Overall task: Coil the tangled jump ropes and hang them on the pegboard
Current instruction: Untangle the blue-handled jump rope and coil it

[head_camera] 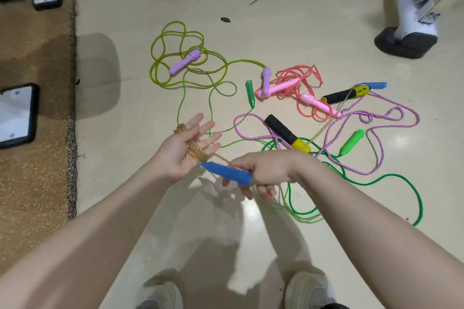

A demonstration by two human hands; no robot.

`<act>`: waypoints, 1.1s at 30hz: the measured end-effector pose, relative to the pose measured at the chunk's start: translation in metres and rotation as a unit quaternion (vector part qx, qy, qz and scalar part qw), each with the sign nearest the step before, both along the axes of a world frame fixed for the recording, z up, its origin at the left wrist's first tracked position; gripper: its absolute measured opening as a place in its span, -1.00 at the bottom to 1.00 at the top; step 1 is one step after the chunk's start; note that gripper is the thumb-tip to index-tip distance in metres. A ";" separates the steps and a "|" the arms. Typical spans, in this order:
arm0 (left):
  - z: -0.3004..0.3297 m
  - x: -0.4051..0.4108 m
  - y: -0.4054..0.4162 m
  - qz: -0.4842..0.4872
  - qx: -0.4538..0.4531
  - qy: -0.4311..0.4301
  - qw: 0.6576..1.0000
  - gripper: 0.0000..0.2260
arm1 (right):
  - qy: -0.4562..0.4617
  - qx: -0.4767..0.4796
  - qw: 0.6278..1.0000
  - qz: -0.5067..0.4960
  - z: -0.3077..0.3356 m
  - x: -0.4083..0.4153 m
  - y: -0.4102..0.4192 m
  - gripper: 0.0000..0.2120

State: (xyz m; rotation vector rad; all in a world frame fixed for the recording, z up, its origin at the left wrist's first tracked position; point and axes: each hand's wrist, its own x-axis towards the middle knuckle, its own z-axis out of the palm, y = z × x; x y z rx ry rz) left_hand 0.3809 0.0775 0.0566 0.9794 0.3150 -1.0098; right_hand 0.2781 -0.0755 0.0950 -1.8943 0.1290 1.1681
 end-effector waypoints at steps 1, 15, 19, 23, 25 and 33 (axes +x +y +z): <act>-0.004 -0.003 0.002 -0.016 0.034 -0.010 0.999 -0.64 | -0.030 -0.033 0.998 0.052 0.011 0.006 0.004 -0.70; 0.029 -0.024 -0.011 -0.399 -0.062 -0.045 0.914 -0.33 | -0.328 -0.043 0.895 -0.300 -0.018 0.014 -0.026 -0.63; 0.036 -0.023 -0.012 -0.317 -0.184 0.004 0.930 -0.65 | -0.226 -0.060 0.919 -0.317 -0.069 -0.007 -0.029 -0.71; 0.032 -0.027 -0.024 -0.098 -0.125 0.035 0.987 -0.70 | -0.098 -0.055 0.960 -0.255 -0.086 -0.027 -0.019 -0.75; 0.017 -0.024 -0.022 -0.045 -0.050 -0.003 0.998 -0.70 | -0.008 0.033 0.971 -0.236 -0.066 -0.020 -0.008 -0.80; 0.004 -0.022 0.000 -0.193 0.171 -0.142 0.956 -0.72 | -0.238 -0.154 0.956 0.072 0.024 0.030 0.021 -0.87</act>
